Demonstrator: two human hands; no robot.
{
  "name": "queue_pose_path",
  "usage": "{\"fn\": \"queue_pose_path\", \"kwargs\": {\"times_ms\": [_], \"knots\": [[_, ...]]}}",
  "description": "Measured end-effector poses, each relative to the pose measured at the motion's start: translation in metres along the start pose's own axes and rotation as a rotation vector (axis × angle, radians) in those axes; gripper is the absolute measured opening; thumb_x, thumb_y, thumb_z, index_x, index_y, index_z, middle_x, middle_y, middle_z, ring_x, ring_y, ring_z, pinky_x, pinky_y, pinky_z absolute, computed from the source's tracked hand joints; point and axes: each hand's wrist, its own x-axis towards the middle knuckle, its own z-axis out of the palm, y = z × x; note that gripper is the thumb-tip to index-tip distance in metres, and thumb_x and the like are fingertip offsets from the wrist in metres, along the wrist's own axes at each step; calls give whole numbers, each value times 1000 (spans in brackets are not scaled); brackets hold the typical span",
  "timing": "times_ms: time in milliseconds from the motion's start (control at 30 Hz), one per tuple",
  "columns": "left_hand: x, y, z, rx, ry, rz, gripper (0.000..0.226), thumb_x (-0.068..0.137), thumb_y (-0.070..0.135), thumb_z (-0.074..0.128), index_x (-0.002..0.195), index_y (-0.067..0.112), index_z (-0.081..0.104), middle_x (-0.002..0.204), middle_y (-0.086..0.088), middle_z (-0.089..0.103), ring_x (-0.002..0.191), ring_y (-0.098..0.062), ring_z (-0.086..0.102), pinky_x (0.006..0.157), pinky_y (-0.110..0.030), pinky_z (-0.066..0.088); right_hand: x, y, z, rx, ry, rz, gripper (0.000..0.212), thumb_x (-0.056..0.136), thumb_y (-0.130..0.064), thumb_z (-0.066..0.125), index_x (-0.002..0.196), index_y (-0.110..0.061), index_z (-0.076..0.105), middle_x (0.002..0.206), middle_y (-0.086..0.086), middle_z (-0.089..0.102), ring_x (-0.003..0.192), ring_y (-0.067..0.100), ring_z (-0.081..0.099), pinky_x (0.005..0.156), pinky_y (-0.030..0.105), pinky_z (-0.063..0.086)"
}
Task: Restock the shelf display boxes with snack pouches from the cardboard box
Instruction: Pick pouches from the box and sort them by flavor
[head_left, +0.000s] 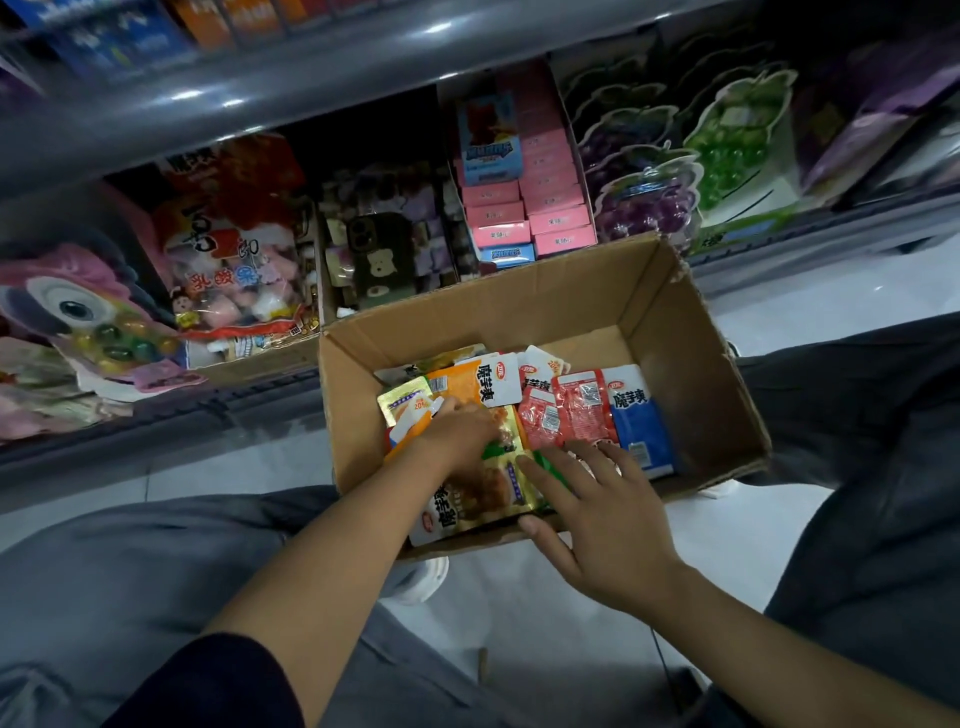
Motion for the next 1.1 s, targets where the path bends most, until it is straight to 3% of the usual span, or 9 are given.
{"fn": "queue_pose_path", "kwargs": {"times_ms": [167, 333, 467, 600, 800, 900, 967, 1033, 1100], "knots": [[-5, 0, -10, -163, -76, -48, 51, 77, 47, 70, 122, 25, 60, 119, 0, 61, 114, -24, 52, 93, -33, 33, 0, 4, 0, 12, 15, -72, 59, 95, -58, 23, 119, -24, 65, 117, -1, 67, 109, 22, 62, 93, 39, 45], [-11, -6, -20, -357, 15, -150, 31, 83, 33, 68, 108, 15, 61, 106, -5, 64, 97, -25, 57, 69, -29, 40, 1, 4, 1, 53, 44, -75, 60, 95, -58, 23, 119, -23, 64, 113, -2, 68, 103, 20, 63, 84, 33, 49], [-15, -14, -23, -560, 106, -282, 26, 80, 31, 73, 74, 18, 51, 80, -3, 56, 78, -22, 52, 55, -28, 32, 2, 5, 1, 105, 49, -60, 59, 95, -58, 24, 119, -22, 65, 112, -3, 67, 100, 18, 62, 75, 30, 50], [-18, -22, -28, -866, 262, -386, 33, 76, 24, 77, 106, 14, 65, 107, -3, 68, 95, -21, 61, 72, -28, 43, 3, 4, -1, 131, 50, -43, 58, 94, -59, 25, 118, -24, 64, 111, -6, 67, 99, 14, 63, 67, 26, 51], [-32, -23, -60, -1230, 584, -517, 19, 83, 22, 71, 100, 21, 62, 93, 7, 65, 84, -12, 62, 73, -28, 48, 7, -1, -8, 180, 88, 13, 61, 94, -61, 22, 119, -22, 61, 109, -7, 67, 94, 13, 64, 55, 25, 52], [-38, -15, -75, -1473, 727, -543, 15, 85, 21, 70, 97, 22, 61, 93, 7, 66, 83, -10, 62, 69, -25, 45, 9, -2, -11, 197, 96, 62, 54, 92, -59, 31, 124, -23, 56, 113, -7, 67, 96, 12, 64, 52, 22, 50], [-41, -8, -84, -1649, 801, -570, 14, 84, 20, 71, 95, 21, 62, 93, 4, 68, 82, -10, 63, 66, -23, 45, 12, -3, -12, 246, 99, 104, 55, 89, -58, 38, 129, -23, 51, 119, -7, 64, 103, 13, 62, 57, 23, 50], [-44, -2, -92, -1795, 836, -623, 18, 83, 18, 73, 98, 18, 64, 96, 1, 69, 81, -10, 63, 65, -23, 48, 17, -4, -17, 380, 119, 203, 59, 88, -58, 42, 136, -24, 44, 131, -7, 55, 118, 13, 53, 75, 29, 52], [-49, 2, -101, -1915, 843, -655, 22, 81, 15, 74, 101, 16, 66, 99, -2, 70, 85, -13, 65, 75, -30, 54, 25, -5, -29, 550, 138, 304, 62, 88, -53, 52, 140, -23, 37, 137, -4, 47, 125, 15, 44, 93, 37, 48]]}}
